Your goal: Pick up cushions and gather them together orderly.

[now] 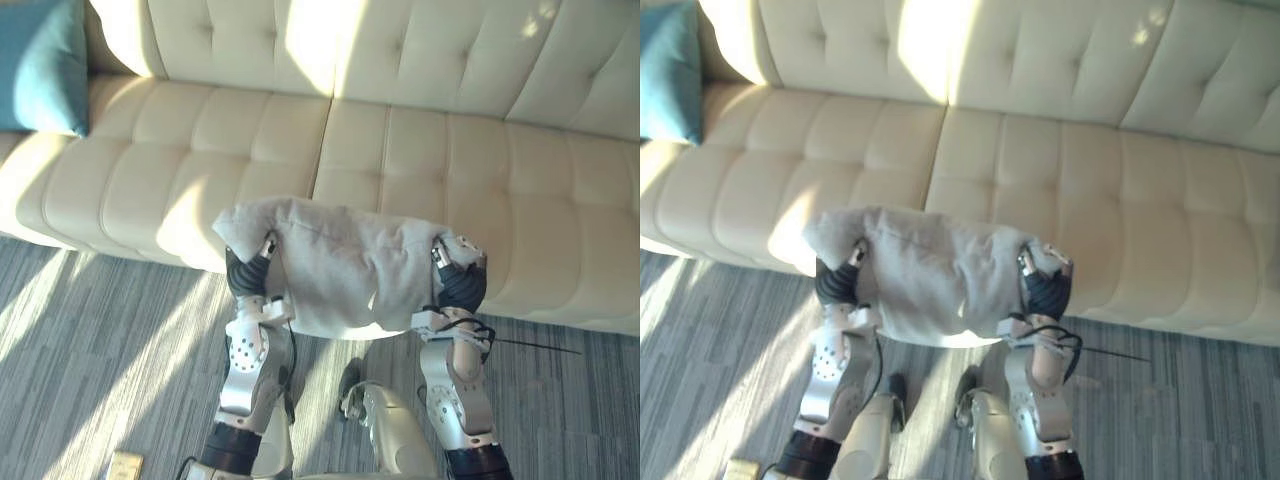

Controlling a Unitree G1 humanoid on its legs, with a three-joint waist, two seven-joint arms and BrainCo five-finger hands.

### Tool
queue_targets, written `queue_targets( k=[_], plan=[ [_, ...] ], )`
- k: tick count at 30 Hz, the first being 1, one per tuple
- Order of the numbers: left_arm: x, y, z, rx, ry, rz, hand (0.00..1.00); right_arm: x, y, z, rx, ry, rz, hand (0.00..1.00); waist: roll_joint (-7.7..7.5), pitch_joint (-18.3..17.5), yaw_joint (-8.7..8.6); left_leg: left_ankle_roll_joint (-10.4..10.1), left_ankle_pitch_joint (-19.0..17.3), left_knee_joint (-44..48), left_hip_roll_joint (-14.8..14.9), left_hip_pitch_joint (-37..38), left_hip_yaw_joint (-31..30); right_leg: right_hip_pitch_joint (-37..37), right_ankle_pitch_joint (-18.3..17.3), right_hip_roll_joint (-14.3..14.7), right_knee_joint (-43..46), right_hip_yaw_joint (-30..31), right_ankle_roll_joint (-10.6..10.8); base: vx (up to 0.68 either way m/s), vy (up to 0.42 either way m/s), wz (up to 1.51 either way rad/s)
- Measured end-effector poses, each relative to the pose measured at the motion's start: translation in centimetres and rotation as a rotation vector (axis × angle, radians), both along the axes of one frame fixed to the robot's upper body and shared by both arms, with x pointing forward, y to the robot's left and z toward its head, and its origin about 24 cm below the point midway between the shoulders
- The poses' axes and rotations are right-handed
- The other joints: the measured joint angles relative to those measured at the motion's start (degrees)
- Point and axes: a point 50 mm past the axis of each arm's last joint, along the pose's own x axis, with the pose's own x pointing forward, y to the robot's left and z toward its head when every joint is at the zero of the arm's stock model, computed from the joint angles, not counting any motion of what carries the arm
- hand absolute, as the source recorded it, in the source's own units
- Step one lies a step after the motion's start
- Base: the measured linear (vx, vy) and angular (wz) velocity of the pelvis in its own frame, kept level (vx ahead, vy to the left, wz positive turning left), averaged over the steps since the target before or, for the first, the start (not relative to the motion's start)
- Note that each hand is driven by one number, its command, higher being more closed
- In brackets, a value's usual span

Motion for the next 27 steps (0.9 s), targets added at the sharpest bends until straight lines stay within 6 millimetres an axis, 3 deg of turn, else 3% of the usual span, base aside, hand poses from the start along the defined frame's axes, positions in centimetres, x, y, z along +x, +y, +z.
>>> queue_targets(
  k=[2,4,5,7,9,10,11,12,13,14,15,16,17,19,21,22,23,24,25,27],
  plan=[
    [-0.9,-0.1,-1.2,-0.015,0.05,-0.016,1.0,-0.5,-0.4,-0.6,-0.035,0.031,-0.005,1.0,0.51,-1.69,0.07,1.07,1.48,13.29,1.72,-4.08,-1.11,3.01,-2.55,0.61,0.88,-0.44,-1.16,0.14,-0.019,0.01],
    [-1.3,-0.3,-1.6,-0.018,0.068,-0.032,1.0,-0.7,-0.5,-0.9,-0.036,0.043,-0.009,1.0,0.11,-3.26,0.12,1.55,1.03,17.27,2.43,-6.96,-0.92,3.5,-3.18,0.47,0.83,-0.27,-1.63,0.19,0.024,0.04],
    [-1.4,-0.6,-1.7,-0.016,0.074,-0.051,1.0,-0.7,-0.6,-0.6,-0.035,0.034,-0.012,1.0,-0.09,-4.4,0.14,1.51,-1.2,17.18,1.83,-8.97,-0.8,4.05,-3.38,0.36,-0.07,0.0,-1.94,0.22,0.037,0.02],
    [-1.4,-0.8,-1.9,-0.012,0.083,-0.061,1.0,-0.7,-0.6,-0.4,-0.035,0.023,-0.015,1.0,-0.2,-4.44,0.17,1.23,-2.37,12.58,0.4,-9.44,-1.61,5.38,-3.31,0.26,-1.7,0.23,-1.9,0.24,0.072,0.03],
    [-1.5,-0.6,-2.5,0.015,0.118,-0.071,1.0,0.0,-0.5,0.0,-0.047,0.009,-0.006,1.0,-0.37,-4.72,0.51,-0.28,-1.38,-3.03,-3.39,-9.21,-6.03,8.42,-2.45,-0.16,-5.54,0.81,-0.33,0.32,0.14,-0.19],
    [-1.5,-0.5,-2.6,0.022,0.122,-0.074,1.0,0.2,-0.5,0.1,-0.051,0.008,-0.005,1.0,-0.29,-4.86,0.66,-0.61,-0.54,-6.04,-3.79,-8.96,-6.63,8.88,-2.37,-0.18,-6.21,0.99,0.21,0.34,0.171,-0.49],
    [-1.6,-0.5,-2.7,0.036,0.13,-0.083,1.0,0.6,-0.6,0.0,-0.064,0.012,-0.003,1.0,0.07,-5.66,1.07,-0.18,2.22,-12.79,-4.13,-8.07,-7.12,9.56,-2.93,0.07,-6.87,2.57,1.69,0.39,0.217,-0.67],
    [-1.6,-0.6,-2.8,0.044,0.137,-0.093,1.0,0.5,-0.8,-0.3,-0.064,0.029,-0.009,1.0,-0.09,-6.03,1.75,1.06,7.77,-12.89,-4.75,-6.8,-6.79,11.09,-4.32,-0.41,-6.53,4.47,4.04,0.42,0.233,-0.65],
    [-1.7,-0.5,-2.9,0.048,0.139,-0.096,1.0,0.4,-0.7,-0.5,-0.06,0.039,-0.011,1.0,-0.61,-6.35,1.83,1.63,8.29,-12.17,-5.15,-6.6,-6.38,11.46,-4.69,-0.97,-6.0,5.01,4.68,0.57,0.273,-0.6],
    [-1.7,-0.5,-2.9,0.061,0.144,-0.103,1.0,0.1,-0.7,-0.9,-0.051,0.062,-0.014,1.0,-2.11,-7.4,1.82,3.12,5.96,-9.73,-6.13,-6.16,-3.72,10.31,-4.62,-3.12,-2.01,6.73,5.96,0.58,0.264,-0.45],
    [-1.7,-0.3,-2.9,0.073,0.14,-0.105,1.0,0.1,-0.6,-1.0,-0.055,0.065,-0.014,1.0,-2.45,-7.68,1.31,4.33,3.59,-8.1,-6.74,-4.92,-2.09,7.71,-3.48,-5.11,5.57,7.4,8.31,0.57,0.26,-0.48],
    [-1.6,-0.2,-2.9,0.078,0.14,-0.105,1.0,0.2,-0.6,-1.0,-0.059,0.067,-0.012,1.0,-2.47,-7.69,1.23,4.8,2.92,-8.06,-6.79,-4.0,-1.52,6.32,-2.61,-6.07,9.44,7.76,9.35,0.43,0.229,-0.56],
    [-1.7,0.1,-3.0,0.092,0.149,-0.105,1.0,0.8,-0.4,-1.6,-0.063,0.09,-0.004,1.0,-2.39,-7.64,1.13,5.68,1.95,-8.78,-6.81,-0.67,-0.23,3.47,-1.65,-8.05,18.22,7.61,9.37,0.4,0.201,-0.67],
    [-1.8,0.4,-3.3,0.11,0.164,-0.105,1.0,1.6,-0.1,-2.7,-0.094,0.149,0.008,1.0,-1.72,-7.88,1.15,5.72,1.93,-11.48,-5.83,5.13,0.06,2.46,-1.9,-9.05,22.79,5.71,8.57,0.34,0.161,-0.59],
    [-1.7,0.7,-3.0,0.111,0.152,-0.091,1.0,1.9,0.1,-3.1,-0.12,0.17,0.019,1.0,-0.76,-8.48,1.09,5.72,1.93,-14.37,-4.3,9.11,0.14,2.12,-2.3,-8.33,19.8,3.24,7.74,0.24,0.082,-0.26],
    [-1.5,1.1,-2.7,0.122,0.132,-0.075,1.0,2.3,0.2,-3.1,-0.133,0.168,0.033,1.0,-0.78,-8.75,0.9,5.7,1.94,-16.58,-3.75,11.29,0.49,1.66,-2.19,-7.59,13.31,2.65,7.62,0.24,0.016,-0.1],
    [-1.4,1.3,-2.5,0.129,0.125,-0.067,1.0,2.5,0.3,-2.9,-0.139,0.162,0.04,1.0,-1.27,-9.26,0.76,5.69,1.95,-17.95,-4.0,12.28,0.85,1.66,-0.53,-6.99,3.74,1.94,7.06,0.23,-0.013,-0.05],
    [-1.4,1.4,-2.5,0.13,0.124,-0.065,1.0,2.6,0.3,-2.9,-0.137,0.16,0.041,1.0,-1.74,-9.58,0.78,5.69,1.95,-18.08,-4.47,12.35,0.88,1.76,1.79,-6.9,-0.31,1.88,6.38,0.22,-0.065,0.09],
    [-1.4,1.4,-2.6,0.135,0.127,-0.064,1.0,2.6,0.5,-2.9,-0.134,0.162,0.045,1.0,-3.61,-10.32,0.93,5.27,1.67,-18.21,-6.7,12.95,0.74,1.75,11.0,-7.68,-7.85,1.98,4.89,0.23,-0.1,0.03],
    [-1.7,0.9,-3.0,0.111,0.152,-0.067,1.0,2.7,0.0,-3.3,-0.161,0.182,0.049,1.0,-1.29,-11.23,1.23,4.13,0.9,-19.29,-5.35,14.5,0.52,5.52,11.41,-6.04,-12.82,1.34,5.45,0.23,-0.092,-0.05]
  ],
)
